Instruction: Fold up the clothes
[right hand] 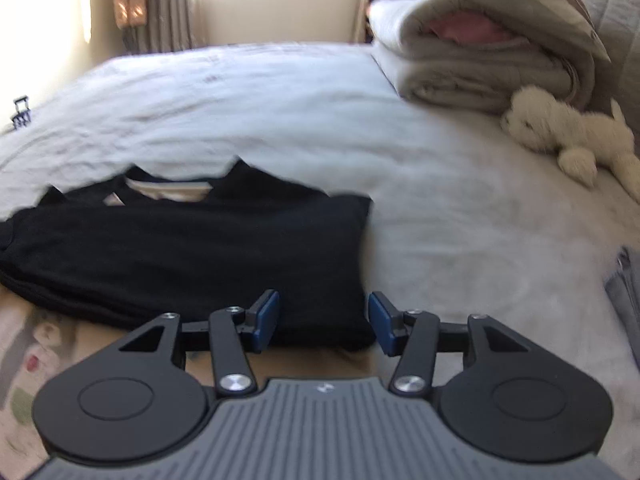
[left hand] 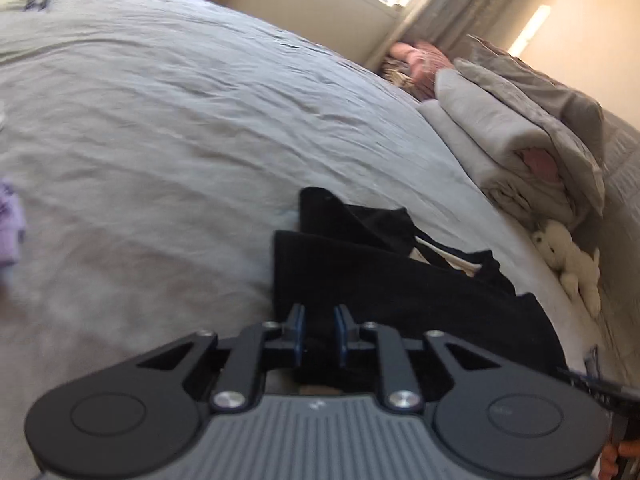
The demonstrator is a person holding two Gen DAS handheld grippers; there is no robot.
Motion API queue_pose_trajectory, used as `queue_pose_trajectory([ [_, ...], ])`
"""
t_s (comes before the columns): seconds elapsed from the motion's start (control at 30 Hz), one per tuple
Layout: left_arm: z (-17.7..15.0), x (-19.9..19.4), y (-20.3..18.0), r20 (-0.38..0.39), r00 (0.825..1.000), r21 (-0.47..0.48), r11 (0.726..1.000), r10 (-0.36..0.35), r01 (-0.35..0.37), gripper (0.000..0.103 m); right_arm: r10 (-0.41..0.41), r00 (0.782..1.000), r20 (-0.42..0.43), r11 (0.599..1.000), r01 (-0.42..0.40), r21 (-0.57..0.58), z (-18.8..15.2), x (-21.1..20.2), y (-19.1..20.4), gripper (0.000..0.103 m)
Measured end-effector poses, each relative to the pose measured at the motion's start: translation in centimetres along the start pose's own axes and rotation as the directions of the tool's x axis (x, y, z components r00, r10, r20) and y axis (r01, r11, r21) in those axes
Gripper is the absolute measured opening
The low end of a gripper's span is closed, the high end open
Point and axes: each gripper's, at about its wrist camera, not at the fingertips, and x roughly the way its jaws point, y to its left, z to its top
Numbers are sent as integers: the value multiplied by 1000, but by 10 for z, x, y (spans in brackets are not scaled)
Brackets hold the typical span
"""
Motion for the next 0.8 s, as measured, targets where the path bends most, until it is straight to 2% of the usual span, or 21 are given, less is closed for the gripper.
queue_pose_trajectory([
  [0.03,1,-5,1,-10,1000,-20,1000,6,-7,18,5,1000,-15,1000,-5,21,-2,-3,-6,53],
  [0.1,1,-22,-3,-33,999,-4,1000,17,-17,26,24,999,-44,998,-21,67,-3,-16,-15,53],
  [0.2,-22,-43,-6,-105,994,17,1000,22,-21,33,71,993,-89,991,-60,121,-5,-40,-24,53],
  [0.3,-45,-65,-9,-176,984,39,999,29,-22,34,141,978,-155,976,-111,190,-14,-63,-33,53],
  [0.43,-75,-94,-13,-270,962,67,998,39,-22,34,194,948,-251,960,-131,249,-40,-86,-39,53],
  [0.57,-113,-124,-3,-330,944,18,1000,1,5,34,202,922,-331,961,-121,250,-68,-109,-40,53],
  [0.8,-151,-166,16,-360,928,-87,994,-95,68,31,226,884,-410,955,-119,270,-104,-145,-40,53],
])
